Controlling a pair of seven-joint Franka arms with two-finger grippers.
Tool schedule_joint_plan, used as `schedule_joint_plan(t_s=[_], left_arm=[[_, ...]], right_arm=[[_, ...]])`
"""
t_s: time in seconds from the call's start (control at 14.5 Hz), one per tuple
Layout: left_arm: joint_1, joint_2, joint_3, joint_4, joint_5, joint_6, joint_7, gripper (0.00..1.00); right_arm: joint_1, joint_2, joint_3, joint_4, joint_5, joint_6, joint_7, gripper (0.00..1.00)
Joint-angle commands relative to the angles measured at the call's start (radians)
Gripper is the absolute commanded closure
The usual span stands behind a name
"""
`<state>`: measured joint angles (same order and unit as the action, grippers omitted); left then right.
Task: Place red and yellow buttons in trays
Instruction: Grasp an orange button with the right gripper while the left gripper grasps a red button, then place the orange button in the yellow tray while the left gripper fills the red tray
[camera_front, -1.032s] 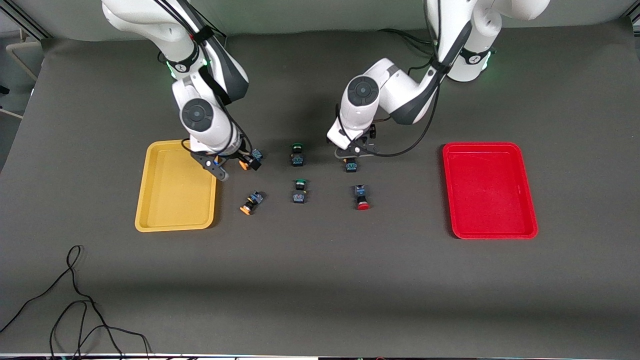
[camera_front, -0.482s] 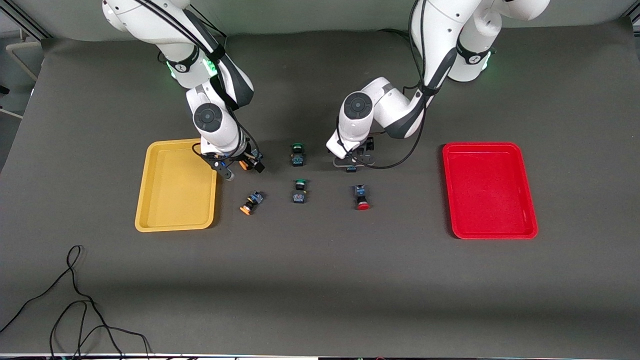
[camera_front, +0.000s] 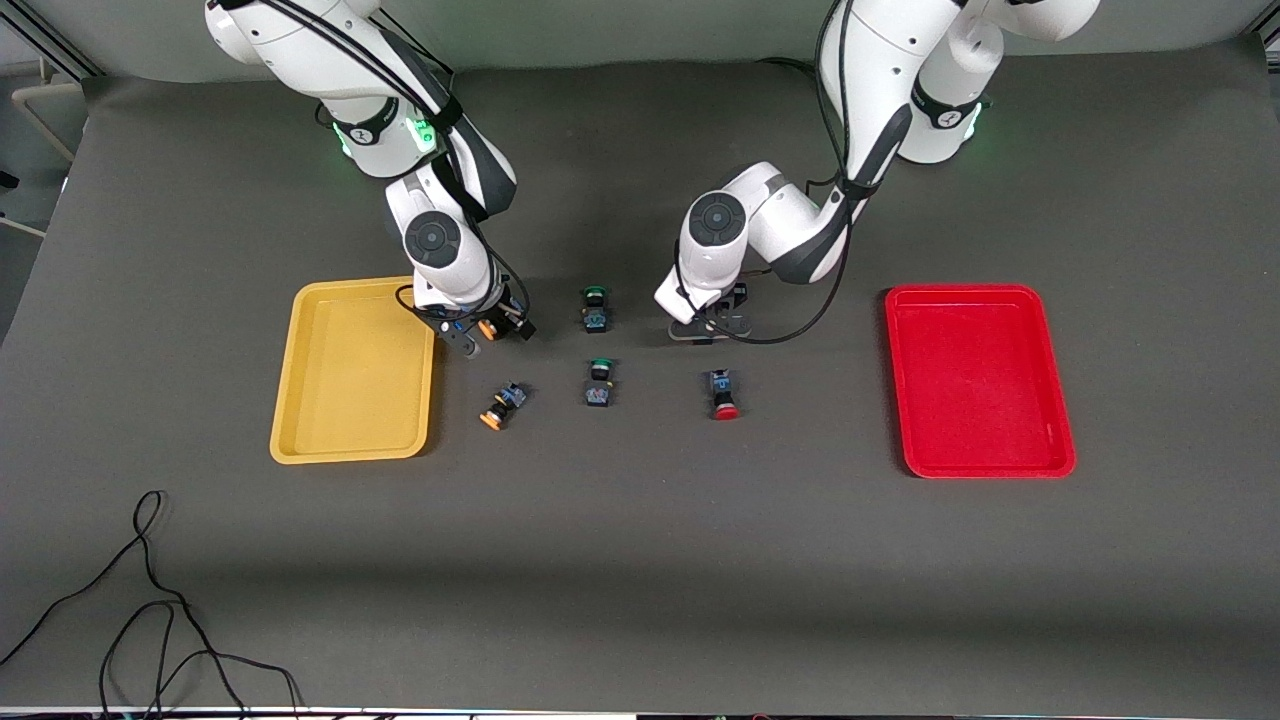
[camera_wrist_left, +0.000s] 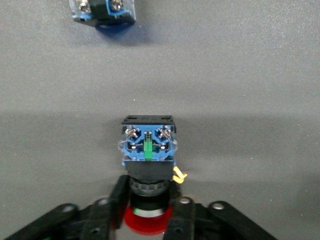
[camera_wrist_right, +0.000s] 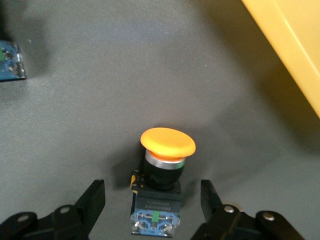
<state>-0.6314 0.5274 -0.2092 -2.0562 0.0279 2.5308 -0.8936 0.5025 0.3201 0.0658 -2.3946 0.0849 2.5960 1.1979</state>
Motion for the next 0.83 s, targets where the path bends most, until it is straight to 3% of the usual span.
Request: schedule_joint_plan(t_s=[0.0,0.48,0.76], left_arm=[[-0.005,-0.016,0.008,0.03,0.014,-0.036,-0.031,0.95],[0.079,-0.315,0.007,0.119,-0.055,-0.413,-0.033,1.0],[0.252,-0.414,0.007,0.107,-0.078,-0.551,0.126,1.0]], right_arm=[[0.016,-0.001,-0.011,-0.003,0.013,0.018,0.019,0.47],[0.014,-0.021,-0.012,-0.002,0.013,0.007,0.017,0.85],[0.004,-0.166,-0.035,0.026,0.013,-0.155,0.0,0.88]])
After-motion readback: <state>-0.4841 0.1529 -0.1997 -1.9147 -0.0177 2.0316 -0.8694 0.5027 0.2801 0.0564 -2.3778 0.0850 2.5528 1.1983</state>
